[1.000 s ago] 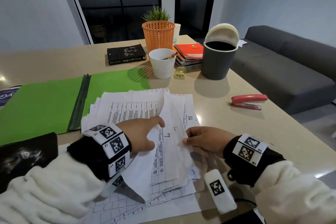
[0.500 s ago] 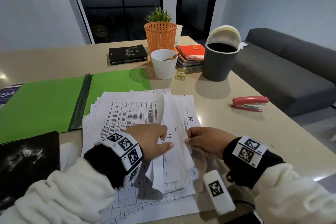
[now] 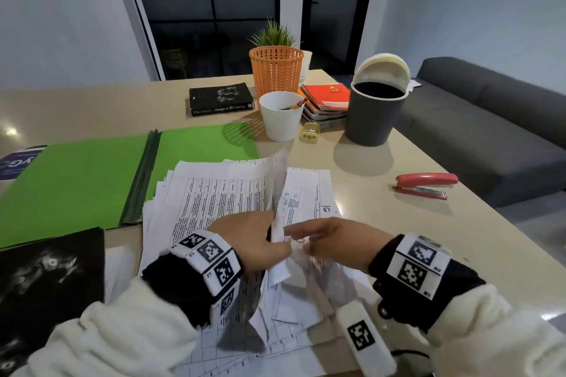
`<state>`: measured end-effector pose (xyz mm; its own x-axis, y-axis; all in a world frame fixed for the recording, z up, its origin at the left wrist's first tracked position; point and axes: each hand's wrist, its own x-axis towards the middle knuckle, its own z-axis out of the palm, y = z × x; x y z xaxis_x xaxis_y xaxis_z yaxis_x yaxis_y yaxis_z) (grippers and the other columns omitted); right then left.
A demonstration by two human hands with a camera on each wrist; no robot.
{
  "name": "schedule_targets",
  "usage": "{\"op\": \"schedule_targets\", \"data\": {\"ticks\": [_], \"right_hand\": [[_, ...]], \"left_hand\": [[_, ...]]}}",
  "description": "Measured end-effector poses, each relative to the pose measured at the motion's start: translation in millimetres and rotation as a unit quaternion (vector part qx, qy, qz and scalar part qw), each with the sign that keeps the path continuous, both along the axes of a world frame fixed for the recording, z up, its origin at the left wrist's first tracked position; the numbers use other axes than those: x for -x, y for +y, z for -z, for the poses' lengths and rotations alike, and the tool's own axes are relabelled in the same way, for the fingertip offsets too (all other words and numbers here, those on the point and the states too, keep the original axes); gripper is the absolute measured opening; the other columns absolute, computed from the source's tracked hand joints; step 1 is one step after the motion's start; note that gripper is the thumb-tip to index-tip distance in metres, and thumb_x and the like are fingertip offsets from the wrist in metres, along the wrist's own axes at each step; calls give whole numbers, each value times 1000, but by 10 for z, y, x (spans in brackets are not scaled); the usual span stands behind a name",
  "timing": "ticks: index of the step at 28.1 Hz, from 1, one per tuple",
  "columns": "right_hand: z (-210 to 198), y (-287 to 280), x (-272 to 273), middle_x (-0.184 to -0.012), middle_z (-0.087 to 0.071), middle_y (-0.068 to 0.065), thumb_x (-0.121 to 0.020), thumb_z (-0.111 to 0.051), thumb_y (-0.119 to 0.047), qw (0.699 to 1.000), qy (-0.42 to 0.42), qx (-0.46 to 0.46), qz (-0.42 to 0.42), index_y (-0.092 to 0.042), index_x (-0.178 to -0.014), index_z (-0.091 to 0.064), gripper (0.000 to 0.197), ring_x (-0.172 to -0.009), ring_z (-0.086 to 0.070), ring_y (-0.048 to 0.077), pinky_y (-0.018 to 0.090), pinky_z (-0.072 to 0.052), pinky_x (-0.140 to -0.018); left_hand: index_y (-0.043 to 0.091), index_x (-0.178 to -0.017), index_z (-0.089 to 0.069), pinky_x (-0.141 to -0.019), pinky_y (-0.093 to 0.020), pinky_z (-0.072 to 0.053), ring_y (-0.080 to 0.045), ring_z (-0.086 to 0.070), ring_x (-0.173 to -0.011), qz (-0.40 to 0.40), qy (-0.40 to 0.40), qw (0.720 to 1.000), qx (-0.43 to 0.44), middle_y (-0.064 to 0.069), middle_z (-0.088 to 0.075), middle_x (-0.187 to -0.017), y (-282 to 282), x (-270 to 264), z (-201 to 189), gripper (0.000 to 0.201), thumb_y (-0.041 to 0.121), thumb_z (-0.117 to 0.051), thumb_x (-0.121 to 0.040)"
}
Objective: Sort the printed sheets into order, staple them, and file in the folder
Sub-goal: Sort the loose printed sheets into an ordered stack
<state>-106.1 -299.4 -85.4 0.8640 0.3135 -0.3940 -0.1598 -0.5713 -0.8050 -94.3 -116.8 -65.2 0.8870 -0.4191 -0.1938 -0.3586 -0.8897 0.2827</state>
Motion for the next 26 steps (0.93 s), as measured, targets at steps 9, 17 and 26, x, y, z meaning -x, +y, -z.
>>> {"op": "schedule_targets", "data": {"ticks": [9,17,26], "right_hand": [[32,-300,-105,-83,-61,8,-91,-56,-6,964,35,-148,217,-13,-106,-55,17,-73,-56,18,25,-46,-65],[27,-167,-160,-97,-66,9,-89,-61,-13,967,43,-141,209,-20,-103,-53,17,-78,-61,16,23,-45,-63],[-103,-52,-182,-98,-61,10,-91,-57,-11,963,43,-179,196,-11,-121,-49,30,-79,-59,17,25,-47,-68]], "left_hand": [[30,-99,-54,-71,-27,-46,-13,-58,-83,-16,18,998,50,10,-63,-92,72,-77,95,40,46,-36,-67],[31,-97,-52,-65,-24,-39,-13,-56,-82,-10,16,999,43,13,-59,-88,50,-45,42,39,46,-35,-65],[33,-101,-53,-67,-25,-41,-13,-57,-83,-11,20,999,46,12,-61,-91,52,-38,31,44,46,-34,-64]]}}
